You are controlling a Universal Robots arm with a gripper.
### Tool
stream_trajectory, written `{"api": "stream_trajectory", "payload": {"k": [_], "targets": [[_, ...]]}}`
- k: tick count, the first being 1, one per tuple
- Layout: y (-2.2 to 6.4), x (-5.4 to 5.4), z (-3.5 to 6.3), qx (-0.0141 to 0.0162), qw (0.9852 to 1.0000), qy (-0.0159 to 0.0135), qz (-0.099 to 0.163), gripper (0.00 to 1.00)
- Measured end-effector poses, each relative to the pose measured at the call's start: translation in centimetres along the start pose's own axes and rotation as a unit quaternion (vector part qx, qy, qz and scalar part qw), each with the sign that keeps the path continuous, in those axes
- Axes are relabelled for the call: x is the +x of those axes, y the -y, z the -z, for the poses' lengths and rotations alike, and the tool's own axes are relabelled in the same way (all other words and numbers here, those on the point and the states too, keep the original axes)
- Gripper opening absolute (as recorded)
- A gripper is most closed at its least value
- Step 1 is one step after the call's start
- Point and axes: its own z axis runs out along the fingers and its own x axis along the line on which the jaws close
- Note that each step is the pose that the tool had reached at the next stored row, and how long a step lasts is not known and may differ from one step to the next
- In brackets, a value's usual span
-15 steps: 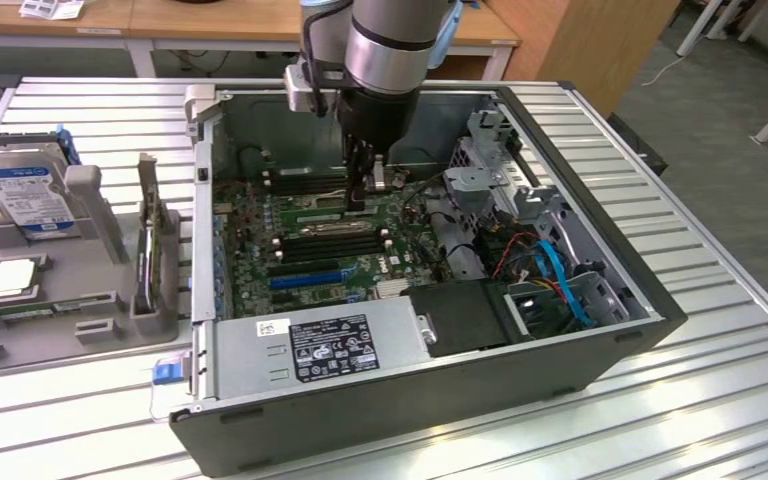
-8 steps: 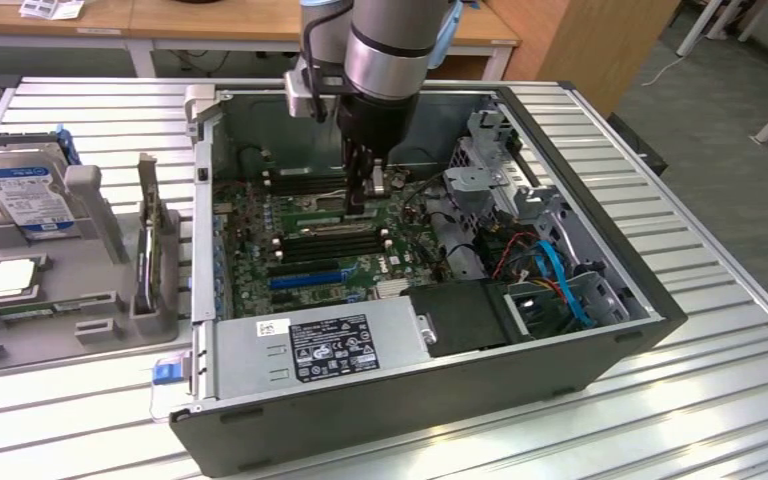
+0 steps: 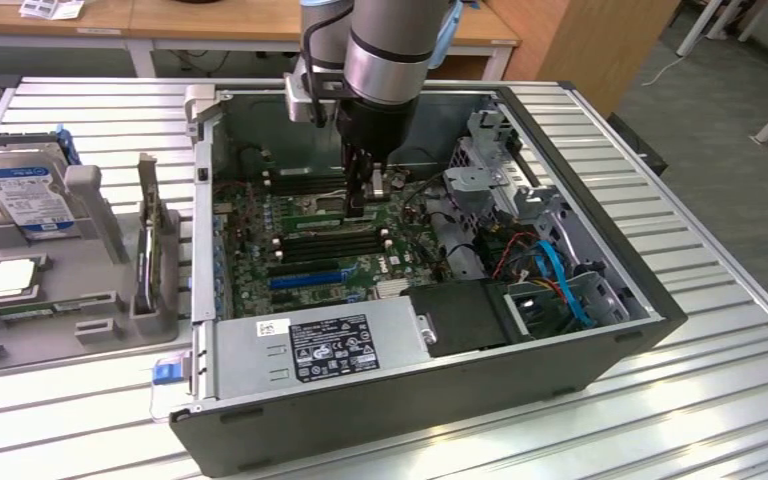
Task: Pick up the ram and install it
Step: 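Insert the ram into the slot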
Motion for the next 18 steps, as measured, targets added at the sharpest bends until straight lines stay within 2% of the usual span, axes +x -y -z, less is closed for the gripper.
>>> {"api": "stream_trajectory", "payload": {"k": [18], "targets": [[0.37, 0.74, 0.02, -0.0007, 1.0, 0.0001, 0.0, 0.11]]}}
